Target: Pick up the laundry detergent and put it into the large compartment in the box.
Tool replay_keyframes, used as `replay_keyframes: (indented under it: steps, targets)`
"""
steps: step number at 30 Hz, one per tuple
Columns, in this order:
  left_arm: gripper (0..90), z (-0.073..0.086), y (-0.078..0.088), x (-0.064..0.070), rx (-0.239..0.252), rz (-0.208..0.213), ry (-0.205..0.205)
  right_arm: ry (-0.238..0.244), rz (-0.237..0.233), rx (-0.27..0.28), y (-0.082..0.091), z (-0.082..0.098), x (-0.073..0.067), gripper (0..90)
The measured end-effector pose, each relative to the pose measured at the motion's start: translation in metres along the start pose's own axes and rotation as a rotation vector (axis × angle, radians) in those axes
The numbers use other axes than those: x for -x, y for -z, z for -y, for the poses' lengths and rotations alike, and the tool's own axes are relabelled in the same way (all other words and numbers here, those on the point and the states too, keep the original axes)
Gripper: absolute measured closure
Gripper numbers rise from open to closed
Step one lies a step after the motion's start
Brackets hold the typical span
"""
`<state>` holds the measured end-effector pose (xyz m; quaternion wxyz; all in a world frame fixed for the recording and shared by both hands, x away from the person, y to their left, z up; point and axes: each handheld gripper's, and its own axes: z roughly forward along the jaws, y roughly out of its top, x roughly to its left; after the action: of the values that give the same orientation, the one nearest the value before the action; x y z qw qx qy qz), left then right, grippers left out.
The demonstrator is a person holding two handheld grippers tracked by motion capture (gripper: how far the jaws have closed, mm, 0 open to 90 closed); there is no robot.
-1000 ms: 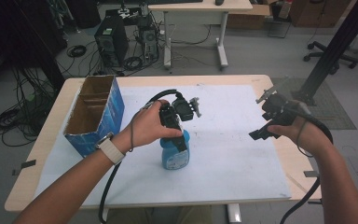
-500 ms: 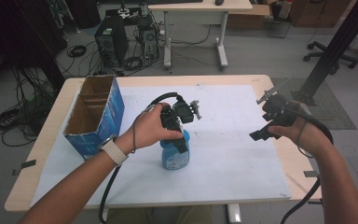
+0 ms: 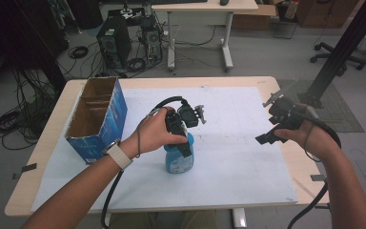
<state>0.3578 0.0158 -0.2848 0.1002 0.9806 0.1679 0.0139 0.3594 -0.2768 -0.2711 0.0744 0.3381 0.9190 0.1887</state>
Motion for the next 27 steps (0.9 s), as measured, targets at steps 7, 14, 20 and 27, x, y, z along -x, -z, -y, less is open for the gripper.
replay_keyframes:
  steps: [7, 14, 20, 27]
  targets:
    - [21.6, 0.0011, -0.0011, -0.0002, 0.008, 0.001, 0.000, 0.002, -0.001, 0.000, -0.0001, 0.0005, 0.0001, 10.5]
    - [27.1, 0.0021, -0.0030, -0.0007, -0.002, 0.005, -0.005, 0.002, -0.001, 0.000, -0.0003, 0.0010, 0.0002, 10.5]
    - [29.7, 0.0019, -0.0038, -0.0019, -0.002, -0.004, -0.007, 0.000, -0.001, 0.002, 0.0001, 0.0019, 0.0002, 10.5]
    - [33.8, 0.0026, -0.0044, -0.0014, 0.003, 0.006, 0.004, -0.003, -0.002, 0.001, -0.0002, 0.0036, 0.0003, 10.5]
